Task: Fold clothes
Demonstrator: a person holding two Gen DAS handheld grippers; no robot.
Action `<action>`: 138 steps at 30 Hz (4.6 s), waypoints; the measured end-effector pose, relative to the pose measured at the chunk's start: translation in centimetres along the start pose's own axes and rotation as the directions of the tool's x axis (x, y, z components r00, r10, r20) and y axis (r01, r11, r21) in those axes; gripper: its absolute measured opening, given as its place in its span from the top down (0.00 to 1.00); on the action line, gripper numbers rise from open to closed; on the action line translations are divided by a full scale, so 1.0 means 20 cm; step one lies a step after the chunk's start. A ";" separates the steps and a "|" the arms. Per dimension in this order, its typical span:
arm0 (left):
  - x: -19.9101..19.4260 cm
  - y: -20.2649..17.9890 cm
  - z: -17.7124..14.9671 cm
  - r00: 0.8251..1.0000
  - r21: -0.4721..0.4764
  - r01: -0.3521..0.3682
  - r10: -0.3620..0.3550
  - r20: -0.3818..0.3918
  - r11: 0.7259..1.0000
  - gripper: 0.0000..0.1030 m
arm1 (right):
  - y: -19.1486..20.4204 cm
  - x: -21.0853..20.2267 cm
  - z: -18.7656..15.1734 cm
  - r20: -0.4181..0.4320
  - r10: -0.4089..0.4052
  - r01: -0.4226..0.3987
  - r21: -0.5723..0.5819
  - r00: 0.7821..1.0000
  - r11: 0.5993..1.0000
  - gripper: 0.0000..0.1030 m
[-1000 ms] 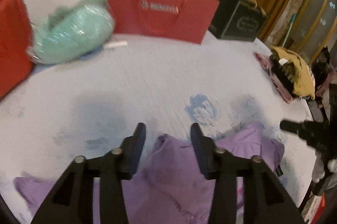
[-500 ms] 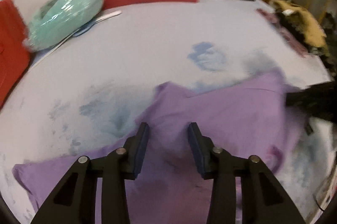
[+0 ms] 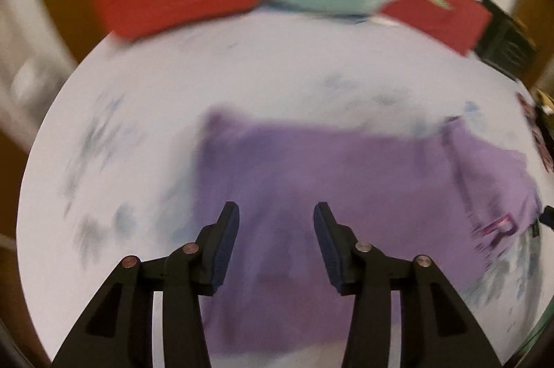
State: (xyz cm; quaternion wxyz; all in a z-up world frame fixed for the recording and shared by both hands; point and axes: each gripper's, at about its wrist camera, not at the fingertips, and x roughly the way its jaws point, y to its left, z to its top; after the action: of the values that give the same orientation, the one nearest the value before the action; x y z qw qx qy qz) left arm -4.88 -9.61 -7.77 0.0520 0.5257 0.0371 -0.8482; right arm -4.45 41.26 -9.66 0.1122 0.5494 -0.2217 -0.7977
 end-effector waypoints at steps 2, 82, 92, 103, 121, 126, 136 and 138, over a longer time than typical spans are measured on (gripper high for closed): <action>-0.01 0.09 -0.07 1.000 -0.029 -0.017 0.017 -0.008 0.999 0.56 | 0.02 0.03 -0.02 0.007 0.023 -0.023 0.024 1.000 0.999 0.41; -0.11 0.53 -0.09 0.985 -0.033 0.158 -0.156 0.073 0.987 0.49 | 1.55 0.51 -0.43 -0.086 0.221 -0.235 -0.480 0.971 0.845 0.55; -0.13 0.11 -0.09 0.954 0.089 0.296 -0.300 0.029 0.951 0.47 | 1.08 0.35 -0.26 -0.024 0.053 -0.058 -0.378 0.998 0.924 0.55; 0.04 -0.24 -0.05 0.943 0.078 0.327 -0.320 -0.091 0.942 0.43 | 0.85 0.39 -0.16 -0.077 0.089 -0.109 -0.316 0.993 0.942 0.55; 0.16 -0.40 -0.07 0.983 0.132 0.162 -0.148 -0.112 0.978 0.56 | 0.90 0.51 -0.18 -0.147 0.041 -0.100 -0.417 0.988 0.904 0.67; 0.13 -0.43 -0.07 0.983 0.158 0.170 -0.157 -0.092 0.973 0.84 | 0.94 0.57 -0.20 -0.165 0.011 -0.082 -0.426 0.986 0.901 0.67; -0.29 -0.04 0.10 0.994 0.114 0.071 -0.081 0.080 0.991 0.85 | 1.01 0.38 -0.12 -0.116 0.151 -0.184 -0.370 0.982 0.911 0.63; -0.27 0.10 0.09 0.997 0.090 0.018 -0.024 0.067 0.996 0.85 | 1.07 0.37 -0.11 -0.106 0.161 -0.190 -0.383 0.981 0.904 0.62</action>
State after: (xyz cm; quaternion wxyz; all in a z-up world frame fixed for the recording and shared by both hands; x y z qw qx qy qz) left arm -3.93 -11.59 -2.15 0.0208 0.4977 0.0028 -0.8671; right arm -6.49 18.96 -6.27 0.2990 0.5218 -0.1023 -0.7924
